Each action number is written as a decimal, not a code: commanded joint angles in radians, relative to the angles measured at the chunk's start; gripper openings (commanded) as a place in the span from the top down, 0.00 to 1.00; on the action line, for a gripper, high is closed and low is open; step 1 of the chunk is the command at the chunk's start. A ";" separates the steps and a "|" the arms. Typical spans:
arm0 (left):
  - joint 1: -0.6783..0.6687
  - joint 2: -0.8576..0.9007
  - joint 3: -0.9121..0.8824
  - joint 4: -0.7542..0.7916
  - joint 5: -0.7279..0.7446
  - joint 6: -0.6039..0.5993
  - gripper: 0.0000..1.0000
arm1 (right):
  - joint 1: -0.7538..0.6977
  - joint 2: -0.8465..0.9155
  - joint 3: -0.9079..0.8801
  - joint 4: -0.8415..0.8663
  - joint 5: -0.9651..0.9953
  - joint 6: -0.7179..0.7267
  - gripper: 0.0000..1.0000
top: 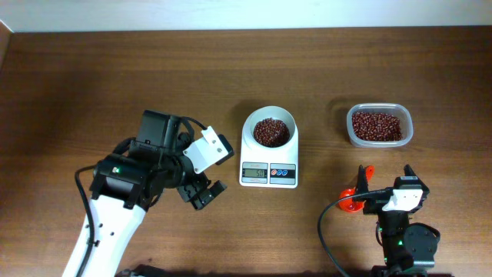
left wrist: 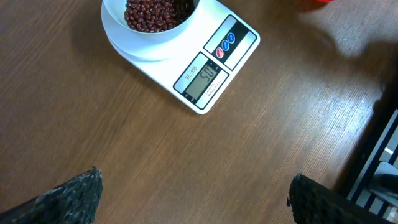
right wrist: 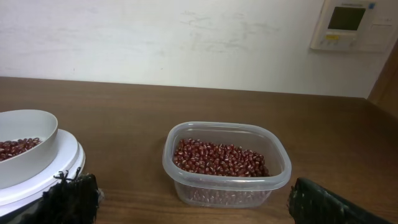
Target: Scoop and weigh 50g on scale
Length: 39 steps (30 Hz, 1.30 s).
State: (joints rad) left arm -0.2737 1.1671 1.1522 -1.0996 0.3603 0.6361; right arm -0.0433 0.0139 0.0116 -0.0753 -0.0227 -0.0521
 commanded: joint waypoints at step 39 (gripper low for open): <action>0.238 -1.162 -1.074 0.975 -0.234 -0.603 0.01 | -0.003 -0.010 -0.006 -0.005 0.012 0.007 0.01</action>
State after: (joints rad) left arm -0.0601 0.0147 0.1188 -0.1703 0.2150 0.0647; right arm -0.0433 0.0120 0.0116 -0.0753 -0.0219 -0.0521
